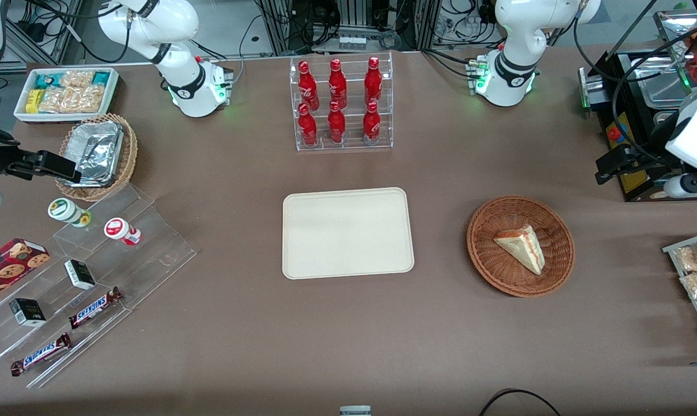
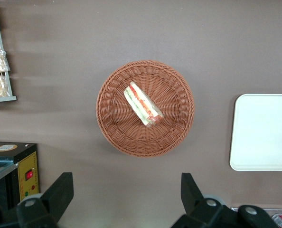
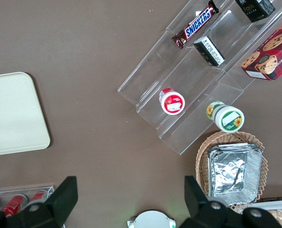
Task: Place sandwich from basket to tray
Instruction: 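Move the left gripper over the wicker basket toward the wrapped sandwich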
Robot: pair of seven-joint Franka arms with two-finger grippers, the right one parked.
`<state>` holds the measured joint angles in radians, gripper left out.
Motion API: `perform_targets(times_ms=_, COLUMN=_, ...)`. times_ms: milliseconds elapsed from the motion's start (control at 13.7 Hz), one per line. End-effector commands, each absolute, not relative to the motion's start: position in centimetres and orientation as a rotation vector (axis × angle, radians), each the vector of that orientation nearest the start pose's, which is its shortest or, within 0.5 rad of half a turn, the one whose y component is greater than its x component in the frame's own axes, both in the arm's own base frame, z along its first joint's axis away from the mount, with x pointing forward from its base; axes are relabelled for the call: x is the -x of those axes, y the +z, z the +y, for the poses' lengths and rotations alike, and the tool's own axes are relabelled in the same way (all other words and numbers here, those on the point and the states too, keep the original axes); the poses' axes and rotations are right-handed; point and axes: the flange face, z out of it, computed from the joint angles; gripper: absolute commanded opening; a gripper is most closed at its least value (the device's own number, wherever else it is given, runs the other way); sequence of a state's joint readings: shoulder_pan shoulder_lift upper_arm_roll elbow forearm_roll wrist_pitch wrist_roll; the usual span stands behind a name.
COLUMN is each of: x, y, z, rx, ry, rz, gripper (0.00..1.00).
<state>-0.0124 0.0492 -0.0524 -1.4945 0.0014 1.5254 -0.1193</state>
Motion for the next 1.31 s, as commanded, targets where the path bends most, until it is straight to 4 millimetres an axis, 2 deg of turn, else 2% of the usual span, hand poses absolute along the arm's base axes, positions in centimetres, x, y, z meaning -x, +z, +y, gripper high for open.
perform_targets(times_ms=0, x=-55.7, y=63.6, z=-3.3, rx=3.144, ry=0.041, rz=-0.067, gripper=1.0)
perform_targets(times_ms=146, x=-56.3, y=62.6, z=-3.4, rx=3.143, ry=0.053, rz=-0.072, gripper=1.0)
perform_targets(times_ms=365, x=-57.6, y=56.7, z=-3.9, rx=3.126, ry=0.068, rz=-0.087, gripper=1.0)
perform_targets(times_ms=657, x=-57.5, y=49.3, z=-4.8, rx=3.117, ry=0.027, rz=-0.241, gripper=1.0)
perform_targets(times_ms=1022, x=-55.9, y=43.6, z=-5.7, rx=3.072, ry=-0.015, rz=-0.61, gripper=1.0)
perform_targets(times_ms=1241, x=-55.0, y=39.4, z=-5.9, rx=3.031, ry=-0.073, rz=-0.856, gripper=1.0)
